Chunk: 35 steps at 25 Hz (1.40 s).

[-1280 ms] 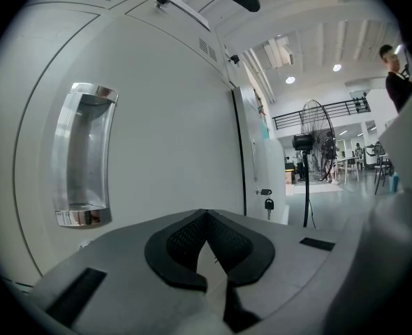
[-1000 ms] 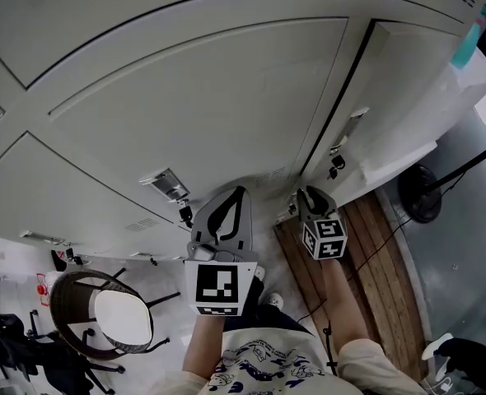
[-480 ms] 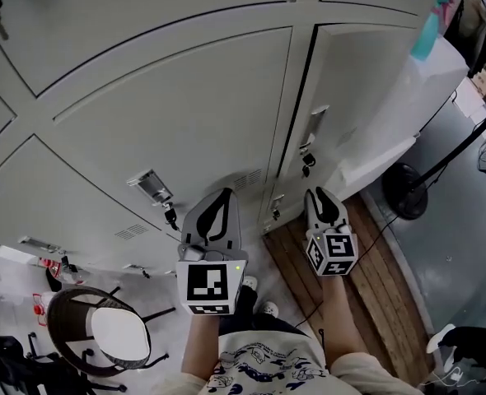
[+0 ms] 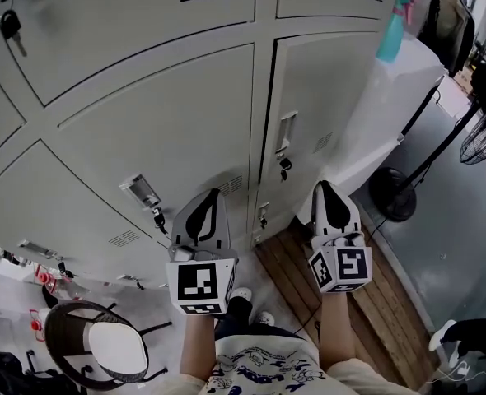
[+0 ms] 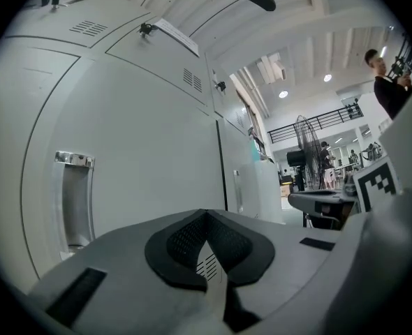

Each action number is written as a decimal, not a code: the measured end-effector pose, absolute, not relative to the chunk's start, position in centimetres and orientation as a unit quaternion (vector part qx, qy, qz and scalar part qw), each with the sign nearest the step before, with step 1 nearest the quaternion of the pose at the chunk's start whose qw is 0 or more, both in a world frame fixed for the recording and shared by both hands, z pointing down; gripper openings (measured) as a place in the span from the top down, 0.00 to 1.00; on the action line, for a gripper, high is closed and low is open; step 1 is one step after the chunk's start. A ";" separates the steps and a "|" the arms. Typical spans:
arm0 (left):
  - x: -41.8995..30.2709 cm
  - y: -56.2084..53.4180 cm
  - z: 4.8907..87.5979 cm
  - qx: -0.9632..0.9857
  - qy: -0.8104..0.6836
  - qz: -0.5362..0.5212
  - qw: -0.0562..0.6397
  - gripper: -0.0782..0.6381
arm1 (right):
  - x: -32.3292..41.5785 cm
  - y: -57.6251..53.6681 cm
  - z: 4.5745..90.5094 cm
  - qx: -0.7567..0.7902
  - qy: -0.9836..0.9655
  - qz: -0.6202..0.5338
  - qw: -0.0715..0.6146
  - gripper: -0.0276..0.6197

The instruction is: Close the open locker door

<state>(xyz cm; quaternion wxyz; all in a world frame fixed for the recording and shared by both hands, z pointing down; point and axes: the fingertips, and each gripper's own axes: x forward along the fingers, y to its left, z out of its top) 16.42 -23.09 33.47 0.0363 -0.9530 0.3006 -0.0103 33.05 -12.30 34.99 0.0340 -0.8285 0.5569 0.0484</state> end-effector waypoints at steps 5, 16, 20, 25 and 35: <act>16.5 -22.5 32.2 -0.953 0.301 0.002 0.042 0.89 | 32.8 -11.0 32.1 -0.833 0.547 0.074 0.041 0.93; 16.5 -21.7 30.3 -0.952 0.302 0.016 0.052 0.89 | 32.3 -9.7 30.5 -0.837 0.539 0.083 0.046 0.96; 16.5 -21.4 30.1 -0.952 0.302 0.017 0.055 0.89 | 32.2 -9.6 30.2 -0.836 0.540 0.082 0.048 0.96; 16.5 -21.2 30.0 -0.952 0.301 0.016 0.056 0.89 | 32.0 -9.5 30.5 -0.835 0.543 0.077 0.042 0.96; 16.1 -21.2 30.1 -0.951 0.305 0.016 0.054 0.89 | 31.7 -9.6 30.9 -0.834 0.545 0.071 0.042 0.96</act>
